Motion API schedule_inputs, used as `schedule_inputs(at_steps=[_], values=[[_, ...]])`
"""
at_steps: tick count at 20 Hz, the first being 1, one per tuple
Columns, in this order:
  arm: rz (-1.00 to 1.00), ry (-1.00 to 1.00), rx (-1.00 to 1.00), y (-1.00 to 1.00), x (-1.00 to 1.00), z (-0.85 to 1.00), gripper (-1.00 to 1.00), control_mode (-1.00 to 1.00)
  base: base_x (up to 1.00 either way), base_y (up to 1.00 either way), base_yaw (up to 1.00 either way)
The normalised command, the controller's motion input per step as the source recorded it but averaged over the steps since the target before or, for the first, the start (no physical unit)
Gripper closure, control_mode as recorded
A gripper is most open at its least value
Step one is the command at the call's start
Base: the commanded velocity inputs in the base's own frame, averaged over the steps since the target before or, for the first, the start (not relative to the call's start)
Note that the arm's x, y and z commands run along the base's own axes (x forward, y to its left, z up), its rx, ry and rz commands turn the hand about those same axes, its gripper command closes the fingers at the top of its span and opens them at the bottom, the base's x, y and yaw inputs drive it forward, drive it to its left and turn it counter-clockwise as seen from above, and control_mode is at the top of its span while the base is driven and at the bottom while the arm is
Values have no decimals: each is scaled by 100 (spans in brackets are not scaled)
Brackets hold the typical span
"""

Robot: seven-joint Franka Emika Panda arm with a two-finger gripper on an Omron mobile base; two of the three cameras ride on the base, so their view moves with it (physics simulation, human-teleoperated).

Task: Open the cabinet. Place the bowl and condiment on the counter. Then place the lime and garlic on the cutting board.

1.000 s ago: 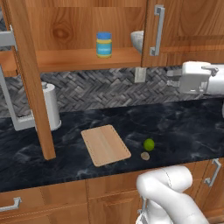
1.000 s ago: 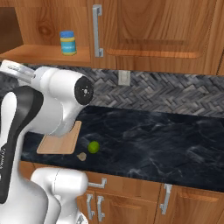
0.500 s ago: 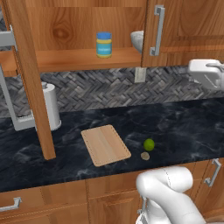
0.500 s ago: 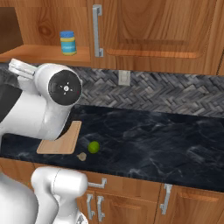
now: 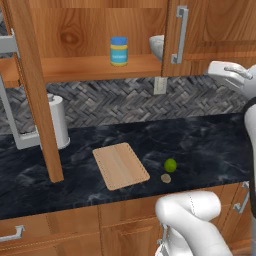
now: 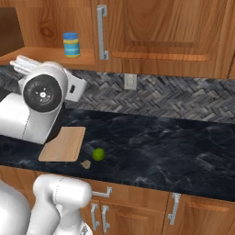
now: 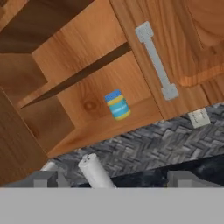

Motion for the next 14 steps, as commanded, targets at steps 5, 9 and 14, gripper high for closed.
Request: schedule_inputs(at_steps=[5, 9, 14], values=[[-16, 0, -2, -7, 25, 23, -100, -100, 0, 0, 0], [-23, 0, -3, -27, 9, 20, -100, -100, 0, 0, 0], [-23, 0, -3, -29, 16, 5, -100, -100, 0, 0, 0]])
